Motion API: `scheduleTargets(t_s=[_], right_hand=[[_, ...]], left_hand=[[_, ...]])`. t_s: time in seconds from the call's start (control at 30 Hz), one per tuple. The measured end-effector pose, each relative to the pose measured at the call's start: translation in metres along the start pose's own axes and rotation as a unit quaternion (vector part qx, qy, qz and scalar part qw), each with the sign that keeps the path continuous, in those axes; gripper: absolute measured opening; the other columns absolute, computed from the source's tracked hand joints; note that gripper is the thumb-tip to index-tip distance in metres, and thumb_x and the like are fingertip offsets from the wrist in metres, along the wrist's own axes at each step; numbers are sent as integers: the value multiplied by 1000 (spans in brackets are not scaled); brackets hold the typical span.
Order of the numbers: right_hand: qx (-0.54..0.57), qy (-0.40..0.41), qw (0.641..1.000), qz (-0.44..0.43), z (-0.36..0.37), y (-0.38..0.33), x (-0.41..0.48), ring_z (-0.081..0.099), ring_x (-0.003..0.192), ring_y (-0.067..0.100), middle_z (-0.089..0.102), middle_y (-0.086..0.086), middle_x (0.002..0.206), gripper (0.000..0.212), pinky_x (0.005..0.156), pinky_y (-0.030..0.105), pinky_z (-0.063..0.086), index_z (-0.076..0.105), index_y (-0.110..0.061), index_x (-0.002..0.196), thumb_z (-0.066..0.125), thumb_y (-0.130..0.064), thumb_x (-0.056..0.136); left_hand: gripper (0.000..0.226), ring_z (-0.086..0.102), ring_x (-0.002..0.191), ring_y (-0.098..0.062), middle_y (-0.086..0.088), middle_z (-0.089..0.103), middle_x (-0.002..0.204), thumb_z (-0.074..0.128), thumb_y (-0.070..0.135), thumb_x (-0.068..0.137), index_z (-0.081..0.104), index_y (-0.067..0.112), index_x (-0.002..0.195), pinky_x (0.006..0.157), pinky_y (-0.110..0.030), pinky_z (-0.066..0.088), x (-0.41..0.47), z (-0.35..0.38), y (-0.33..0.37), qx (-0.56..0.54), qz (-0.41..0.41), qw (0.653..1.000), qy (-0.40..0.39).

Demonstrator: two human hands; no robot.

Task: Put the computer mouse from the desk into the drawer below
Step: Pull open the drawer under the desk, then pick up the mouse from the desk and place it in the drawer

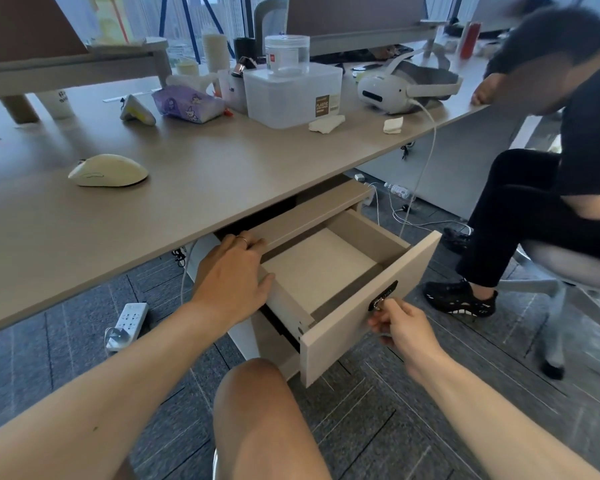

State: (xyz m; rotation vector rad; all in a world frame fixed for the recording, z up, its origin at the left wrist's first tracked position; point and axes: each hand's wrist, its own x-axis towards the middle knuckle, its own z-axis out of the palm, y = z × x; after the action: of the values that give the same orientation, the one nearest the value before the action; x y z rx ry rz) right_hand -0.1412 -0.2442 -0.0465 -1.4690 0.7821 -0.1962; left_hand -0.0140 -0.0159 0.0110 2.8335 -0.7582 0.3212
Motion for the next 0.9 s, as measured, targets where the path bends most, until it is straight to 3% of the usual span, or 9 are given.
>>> scheduleTargets(t_s=[0.33, 0.9], right_hand=[[3, 5, 1000, 7, -23, 15, -10, 54, 61, 21, 66, 7, 63, 27, 68, 39, 41, 58, -9, 74, 44, -16, 96], [4, 8, 1000, 7, -27, 20, -7, 54, 62, 22, 65, 7, 63, 28, 67, 39, 40, 56, -10, 72, 44, -15, 97]], left_hand=[[97, 39, 138, -25, -6, 46, 151, 67, 73, 76, 39, 17, 151, 99, -39, 46, -7, -8, 9, 43, -2, 998, -38], [99, 41, 135, -25, -5, 47, 151, 67, 76, 73, 41, 17, 148, 97, -40, 47, -6, -7, 8, 56, 5, 997, -43]])
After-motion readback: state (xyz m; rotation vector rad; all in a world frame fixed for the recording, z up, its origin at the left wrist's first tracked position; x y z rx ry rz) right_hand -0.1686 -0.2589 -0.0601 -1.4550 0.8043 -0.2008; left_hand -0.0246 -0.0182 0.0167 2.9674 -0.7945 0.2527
